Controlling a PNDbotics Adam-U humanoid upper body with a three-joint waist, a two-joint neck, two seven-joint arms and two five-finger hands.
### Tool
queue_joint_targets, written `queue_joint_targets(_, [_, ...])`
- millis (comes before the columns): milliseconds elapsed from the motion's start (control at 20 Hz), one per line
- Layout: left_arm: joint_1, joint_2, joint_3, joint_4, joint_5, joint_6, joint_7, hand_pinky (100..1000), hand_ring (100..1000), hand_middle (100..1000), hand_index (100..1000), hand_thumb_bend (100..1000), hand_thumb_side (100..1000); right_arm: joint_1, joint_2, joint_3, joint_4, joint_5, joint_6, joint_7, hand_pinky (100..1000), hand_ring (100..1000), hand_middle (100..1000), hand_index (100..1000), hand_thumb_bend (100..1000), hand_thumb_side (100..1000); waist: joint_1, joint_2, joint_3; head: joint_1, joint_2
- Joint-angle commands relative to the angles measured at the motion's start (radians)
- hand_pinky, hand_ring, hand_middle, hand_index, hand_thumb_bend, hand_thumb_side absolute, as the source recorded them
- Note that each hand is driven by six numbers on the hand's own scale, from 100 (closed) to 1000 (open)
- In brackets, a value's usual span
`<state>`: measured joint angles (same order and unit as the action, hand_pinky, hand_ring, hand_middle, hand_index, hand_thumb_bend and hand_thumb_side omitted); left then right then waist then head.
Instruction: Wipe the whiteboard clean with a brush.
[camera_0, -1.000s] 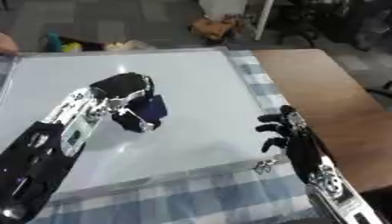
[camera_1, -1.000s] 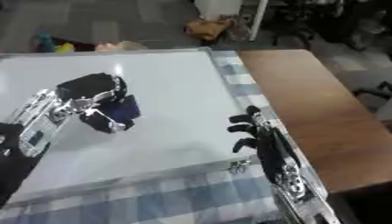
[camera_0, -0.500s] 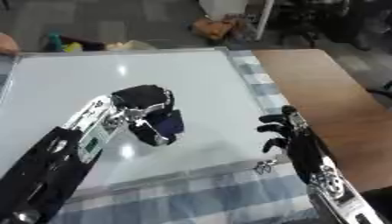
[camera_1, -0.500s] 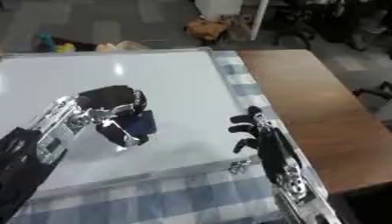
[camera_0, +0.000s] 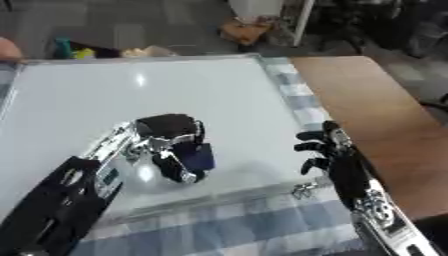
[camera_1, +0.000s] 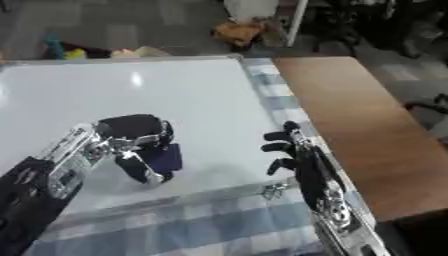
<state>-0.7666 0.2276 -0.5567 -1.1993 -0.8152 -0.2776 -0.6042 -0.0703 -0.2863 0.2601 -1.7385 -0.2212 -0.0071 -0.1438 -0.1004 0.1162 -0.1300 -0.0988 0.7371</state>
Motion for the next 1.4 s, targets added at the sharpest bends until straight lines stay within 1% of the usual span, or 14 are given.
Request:
queue_joint_targets(50, [-0.010, -0.008, 0.001, -0.007, 0.029, -0.017, -0.043, 555, 531, 491, 427, 879, 507, -0.010, -0.011, -0.002, -0.010, 0.007, -0.002, 0.001, 380, 692, 709, 662, 100, 1000, 0.004, -0.010, 0.000, 0.001, 0.000])
queue_joint_targets(100, [-0.008, -0.006, 0.003, -0.010, 0.036, -0.023, -0.053, 581, 553, 514, 447, 965, 538, -0.009, -0.011, -0.002, -0.010, 0.007, -0.003, 0.001, 381, 692, 709, 662, 100, 1000, 0.004, -0.010, 0.000, 0.000, -0.001])
queue_joint_targets(150, [-0.008, -0.004, 0.005, -0.013, 0.041, -0.027, -0.060, 609, 583, 540, 469, 1000, 560, -0.009, -0.011, -0.002, -0.010, 0.007, -0.003, 0.000, 380, 692, 709, 662, 100, 1000, 0.005, -0.010, 0.000, 0.000, -0.001])
queue_joint_targets(200, [-0.007, -0.001, 0.007, -0.016, 0.044, -0.030, -0.066, 647, 627, 584, 490, 1000, 598, -0.009, -0.011, -0.002, -0.010, 0.008, -0.003, 0.000, 381, 692, 709, 662, 100, 1000, 0.005, -0.010, 0.000, -0.001, -0.001])
queue_joint_targets(250, [-0.007, 0.003, 0.010, -0.021, 0.045, -0.033, -0.069, 672, 657, 609, 496, 1000, 639, -0.009, -0.011, -0.003, -0.010, 0.008, -0.003, 0.000, 381, 692, 709, 662, 100, 1000, 0.005, -0.010, 0.001, -0.001, -0.001])
queue_joint_targets(300, [-0.007, 0.006, 0.013, -0.025, 0.045, -0.035, -0.071, 681, 669, 623, 505, 1000, 664, -0.009, -0.011, -0.003, -0.009, 0.008, -0.003, -0.001, 381, 692, 709, 662, 100, 1000, 0.005, -0.010, 0.001, -0.001, -0.001])
queue_joint_targets(400, [-0.007, 0.013, 0.023, -0.036, 0.045, -0.034, -0.068, 689, 680, 637, 515, 1000, 684, -0.008, -0.011, -0.003, -0.009, 0.008, -0.003, -0.001, 381, 692, 709, 662, 100, 1000, 0.005, -0.010, 0.003, -0.001, -0.002])
queue_joint_targets(550, [-0.006, 0.019, 0.028, -0.046, 0.047, -0.030, -0.065, 689, 680, 637, 515, 1000, 684, -0.009, -0.010, -0.003, -0.009, 0.008, -0.003, -0.001, 381, 692, 709, 662, 100, 1000, 0.005, -0.010, 0.003, -0.001, -0.002])
queue_joint_targets(600, [-0.007, 0.020, 0.029, -0.049, 0.048, -0.029, -0.064, 703, 689, 646, 516, 1000, 709, -0.009, -0.010, -0.003, -0.008, 0.008, -0.004, -0.001, 381, 692, 709, 662, 100, 1000, 0.005, -0.011, 0.004, -0.002, -0.002])
queue_joint_targets(750, [-0.025, 0.055, 0.074, -0.095, 0.074, -0.003, -0.037, 703, 676, 625, 507, 1000, 711, -0.007, -0.010, -0.006, -0.007, 0.008, -0.004, -0.004, 381, 692, 709, 662, 100, 1000, 0.006, -0.013, 0.013, -0.008, -0.003])
queue_joint_targets(900, [-0.029, 0.097, 0.128, -0.159, 0.099, 0.010, 0.003, 703, 667, 612, 495, 1000, 700, -0.006, -0.012, -0.007, -0.006, 0.009, -0.005, -0.005, 381, 692, 709, 662, 100, 1000, 0.009, -0.015, 0.015, -0.009, -0.003])
queue_joint_targets(1050, [-0.021, 0.136, 0.149, -0.225, 0.112, 0.027, 0.042, 702, 661, 605, 492, 1000, 688, -0.006, -0.013, -0.008, -0.005, 0.008, -0.006, -0.005, 381, 692, 709, 662, 100, 1000, 0.013, -0.017, 0.018, -0.012, -0.004])
queue_joint_targets(1250, [0.017, 0.181, 0.177, -0.312, 0.142, 0.069, 0.075, 698, 648, 596, 493, 1000, 674, -0.006, -0.015, -0.010, -0.003, 0.009, -0.008, -0.008, 381, 692, 709, 662, 100, 1000, 0.018, -0.017, 0.023, -0.016, -0.004])
queue_joint_targets(1400, [0.067, 0.210, 0.216, -0.362, 0.172, 0.108, 0.097, 697, 634, 588, 495, 1000, 661, -0.005, -0.016, -0.012, -0.002, 0.010, -0.009, -0.010, 381, 692, 709, 662, 100, 1000, 0.021, -0.018, 0.029, -0.022, -0.004])
